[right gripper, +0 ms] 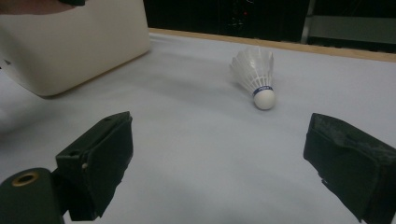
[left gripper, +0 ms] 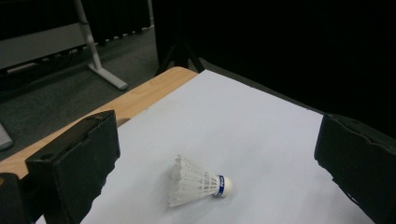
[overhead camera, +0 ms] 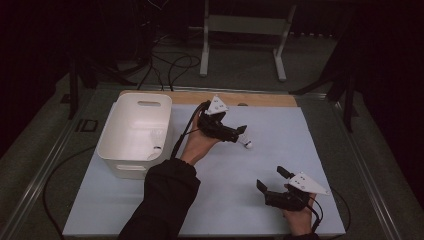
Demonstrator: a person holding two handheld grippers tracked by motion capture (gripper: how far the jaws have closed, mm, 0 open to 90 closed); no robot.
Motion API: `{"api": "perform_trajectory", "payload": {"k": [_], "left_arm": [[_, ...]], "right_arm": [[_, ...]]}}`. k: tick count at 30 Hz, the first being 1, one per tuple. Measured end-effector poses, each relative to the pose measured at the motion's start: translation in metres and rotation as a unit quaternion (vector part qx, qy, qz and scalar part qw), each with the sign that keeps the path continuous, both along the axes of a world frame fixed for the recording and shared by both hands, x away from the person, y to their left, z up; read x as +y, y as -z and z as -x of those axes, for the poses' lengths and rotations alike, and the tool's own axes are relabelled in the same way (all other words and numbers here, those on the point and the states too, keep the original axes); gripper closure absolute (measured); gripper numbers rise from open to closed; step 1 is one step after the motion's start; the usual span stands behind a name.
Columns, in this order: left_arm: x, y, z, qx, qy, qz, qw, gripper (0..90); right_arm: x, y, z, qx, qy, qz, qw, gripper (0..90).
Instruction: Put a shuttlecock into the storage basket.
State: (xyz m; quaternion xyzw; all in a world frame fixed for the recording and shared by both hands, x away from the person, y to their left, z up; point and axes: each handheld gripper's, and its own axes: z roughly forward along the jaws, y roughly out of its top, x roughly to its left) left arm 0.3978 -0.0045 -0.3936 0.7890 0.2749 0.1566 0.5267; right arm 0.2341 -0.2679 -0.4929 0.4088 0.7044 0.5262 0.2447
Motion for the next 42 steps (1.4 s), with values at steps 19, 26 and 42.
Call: {"api": "perform_trajectory", "payload": {"k": [19, 26, 42], "left_arm": [[-0.009, 0.015, -0.009, 0.015, -0.006, -0.009, 0.9998, 1.0], [-0.011, 0.02, -0.011, 0.019, -0.006, -0.013, 0.9997, 1.0], [-0.012, 0.025, -0.015, 0.024, -0.007, -0.016, 0.9996, 1.0]], "right_arm": [[0.0, 0.0, 0.0, 0.0, 0.0, 0.0, 1.0, 8.1], [0.0, 0.0, 0.0, 0.0, 0.001, 0.001, 1.0, 8.1], [0.0, 0.0, 0.0, 0.0, -0.001, -0.001, 1.0, 8.1]]}}
